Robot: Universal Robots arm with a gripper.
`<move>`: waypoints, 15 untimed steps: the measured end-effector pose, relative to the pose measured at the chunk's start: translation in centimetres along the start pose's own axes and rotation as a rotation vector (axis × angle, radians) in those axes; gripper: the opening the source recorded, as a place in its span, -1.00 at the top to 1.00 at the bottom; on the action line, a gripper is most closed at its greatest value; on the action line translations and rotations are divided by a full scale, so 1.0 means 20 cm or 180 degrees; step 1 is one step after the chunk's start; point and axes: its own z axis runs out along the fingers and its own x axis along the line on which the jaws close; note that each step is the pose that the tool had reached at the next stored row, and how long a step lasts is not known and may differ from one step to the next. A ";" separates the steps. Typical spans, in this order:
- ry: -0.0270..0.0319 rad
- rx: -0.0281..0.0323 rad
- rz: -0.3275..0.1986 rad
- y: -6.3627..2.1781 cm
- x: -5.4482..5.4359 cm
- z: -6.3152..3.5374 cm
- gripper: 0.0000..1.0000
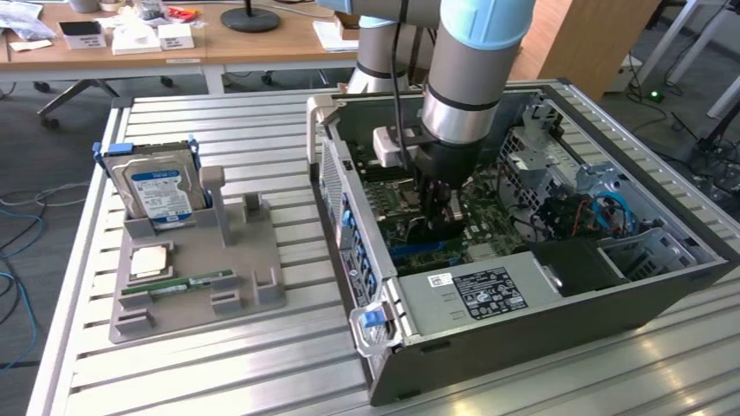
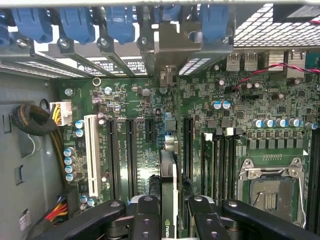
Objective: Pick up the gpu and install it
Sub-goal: 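Insert the gpu into the slot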
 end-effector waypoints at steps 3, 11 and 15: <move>0.0002 -0.0001 0.0004 0.001 0.00 0.001 0.47; 0.0003 0.0000 0.0045 0.002 0.00 0.002 0.47; 0.0004 -0.0001 0.0047 0.004 0.00 0.006 0.47</move>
